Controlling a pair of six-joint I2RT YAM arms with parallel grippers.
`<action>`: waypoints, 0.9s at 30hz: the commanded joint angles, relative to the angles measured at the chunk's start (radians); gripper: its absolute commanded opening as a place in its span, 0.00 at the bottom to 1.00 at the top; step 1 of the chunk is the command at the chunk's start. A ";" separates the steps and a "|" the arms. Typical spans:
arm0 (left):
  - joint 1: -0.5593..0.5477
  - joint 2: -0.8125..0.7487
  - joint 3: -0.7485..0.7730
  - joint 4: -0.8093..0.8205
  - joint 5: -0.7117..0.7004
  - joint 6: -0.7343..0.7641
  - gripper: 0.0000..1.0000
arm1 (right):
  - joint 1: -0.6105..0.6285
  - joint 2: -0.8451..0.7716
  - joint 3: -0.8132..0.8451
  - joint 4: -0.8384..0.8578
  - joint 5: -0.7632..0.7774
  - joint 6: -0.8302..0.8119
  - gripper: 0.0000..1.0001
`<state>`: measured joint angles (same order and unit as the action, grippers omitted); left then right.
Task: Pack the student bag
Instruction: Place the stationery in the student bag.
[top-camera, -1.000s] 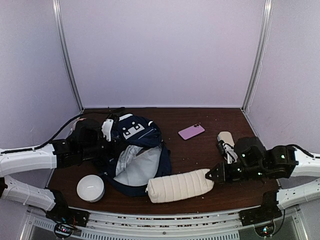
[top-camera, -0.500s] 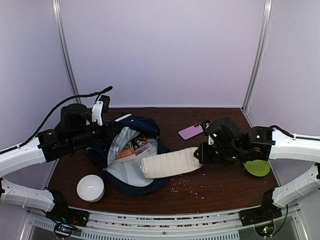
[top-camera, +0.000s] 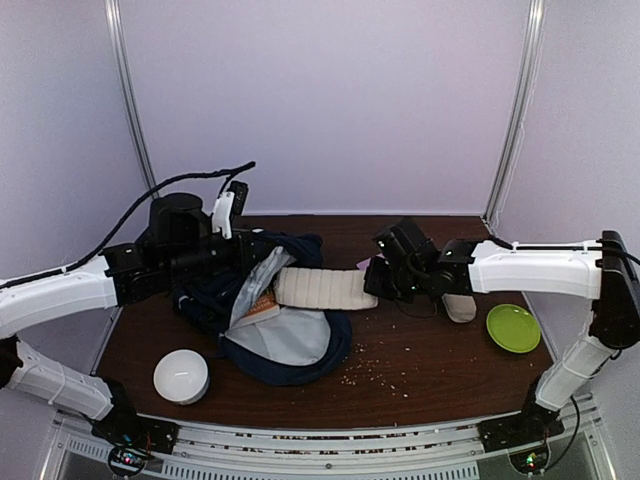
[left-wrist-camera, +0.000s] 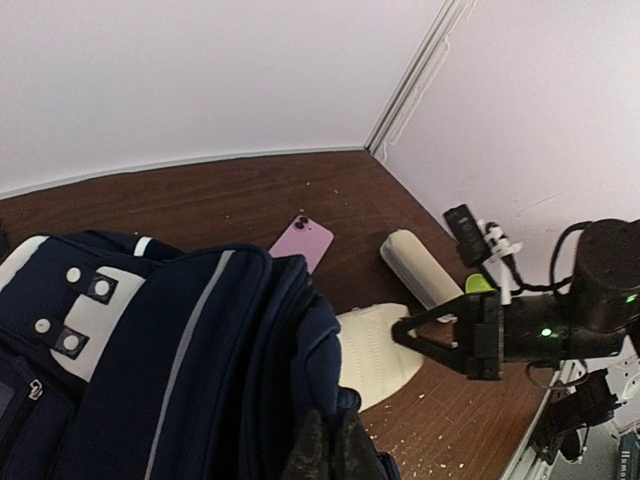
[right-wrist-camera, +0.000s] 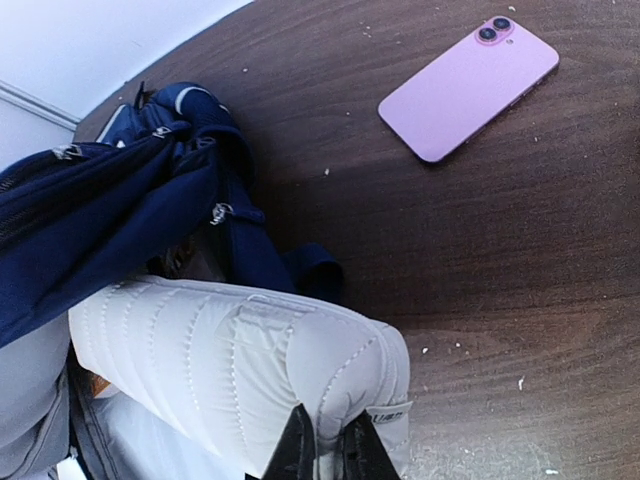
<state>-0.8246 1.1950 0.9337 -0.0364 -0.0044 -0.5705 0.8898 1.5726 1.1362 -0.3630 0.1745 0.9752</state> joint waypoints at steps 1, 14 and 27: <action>-0.033 0.051 0.098 0.238 0.044 -0.021 0.00 | -0.034 0.071 0.015 0.056 0.019 0.077 0.00; -0.080 0.189 0.151 0.364 0.124 -0.053 0.00 | -0.057 0.116 0.005 0.173 0.090 0.393 0.00; -0.091 0.229 0.199 0.366 0.227 -0.086 0.00 | -0.049 0.290 0.092 0.464 -0.045 0.462 0.00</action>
<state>-0.8967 1.4258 1.0454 0.1413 0.1345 -0.6437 0.8345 1.8324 1.1816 -0.0826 0.1692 1.3918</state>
